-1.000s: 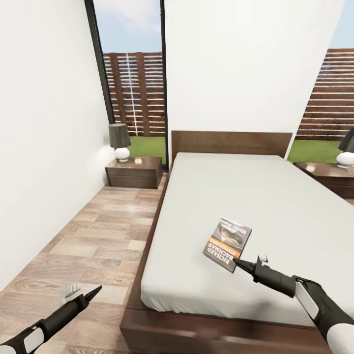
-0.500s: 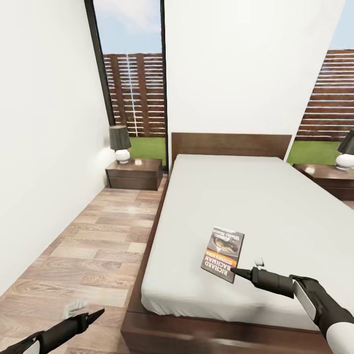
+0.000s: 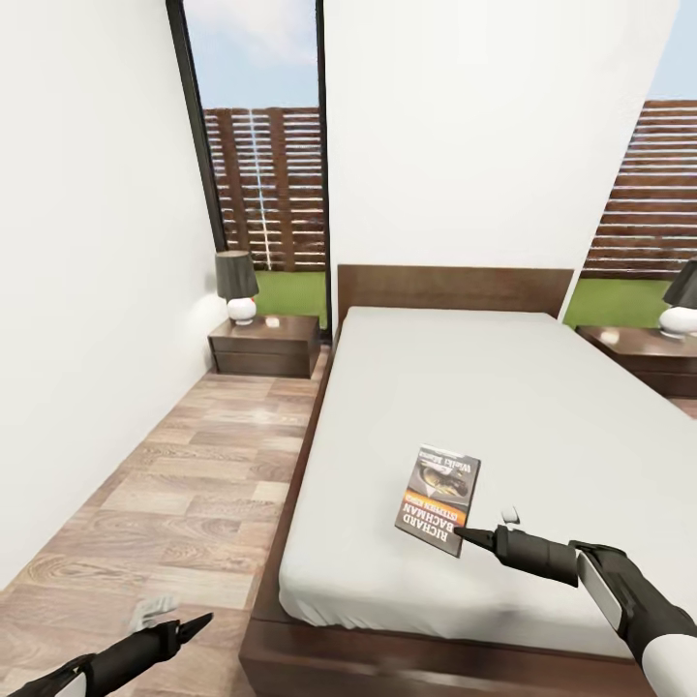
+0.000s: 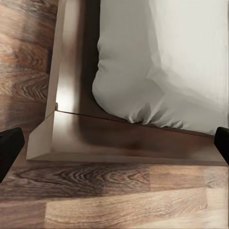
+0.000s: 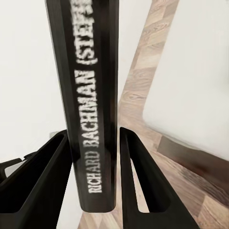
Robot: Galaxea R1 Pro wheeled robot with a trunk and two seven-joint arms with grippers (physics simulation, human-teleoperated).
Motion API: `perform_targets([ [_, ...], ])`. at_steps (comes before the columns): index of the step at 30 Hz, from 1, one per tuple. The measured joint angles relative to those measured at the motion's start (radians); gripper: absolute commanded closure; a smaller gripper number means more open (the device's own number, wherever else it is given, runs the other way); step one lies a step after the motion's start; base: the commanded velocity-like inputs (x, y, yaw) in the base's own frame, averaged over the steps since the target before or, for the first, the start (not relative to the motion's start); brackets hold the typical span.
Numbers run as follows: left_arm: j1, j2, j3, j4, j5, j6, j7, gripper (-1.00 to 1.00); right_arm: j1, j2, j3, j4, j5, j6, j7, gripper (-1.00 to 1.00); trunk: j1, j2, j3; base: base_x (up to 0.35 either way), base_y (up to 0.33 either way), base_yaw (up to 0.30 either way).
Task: In the bedroom, move the book from the bed onto either nightstand, and place the two sandals side by side next to the bed.
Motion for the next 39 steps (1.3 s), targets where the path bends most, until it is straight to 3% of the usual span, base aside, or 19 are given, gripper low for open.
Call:
perform_targets([
  [39, 0.002, -0.032, 0.000, 0.000, 0.000, 0.002, 0.001, -1.00, 0.000, 0.000, 0.000, 0.004, 0.001, 0.000, -0.003, 1.00, -0.150, 0.273, 0.122, 0.000, 0.000, 0.000],
])
